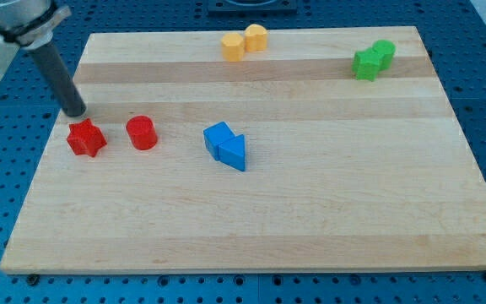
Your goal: Push the red star towards the bottom side of the board
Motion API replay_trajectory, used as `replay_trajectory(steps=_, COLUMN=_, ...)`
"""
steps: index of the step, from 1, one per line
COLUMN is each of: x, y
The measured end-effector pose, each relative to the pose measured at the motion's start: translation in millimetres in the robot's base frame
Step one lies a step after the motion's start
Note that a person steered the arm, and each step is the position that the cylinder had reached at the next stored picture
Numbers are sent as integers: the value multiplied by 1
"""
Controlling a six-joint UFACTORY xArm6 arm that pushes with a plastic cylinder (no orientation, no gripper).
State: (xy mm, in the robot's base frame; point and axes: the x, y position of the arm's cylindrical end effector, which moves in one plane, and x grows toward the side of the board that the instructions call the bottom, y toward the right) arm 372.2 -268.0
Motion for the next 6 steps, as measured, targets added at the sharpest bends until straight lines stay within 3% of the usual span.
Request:
replay_trajectory(steps=3, x=67, y=9)
replay_trajectory(steps=4, x=113, y=9)
replay_trajectory(steps=6, x=66, y=21)
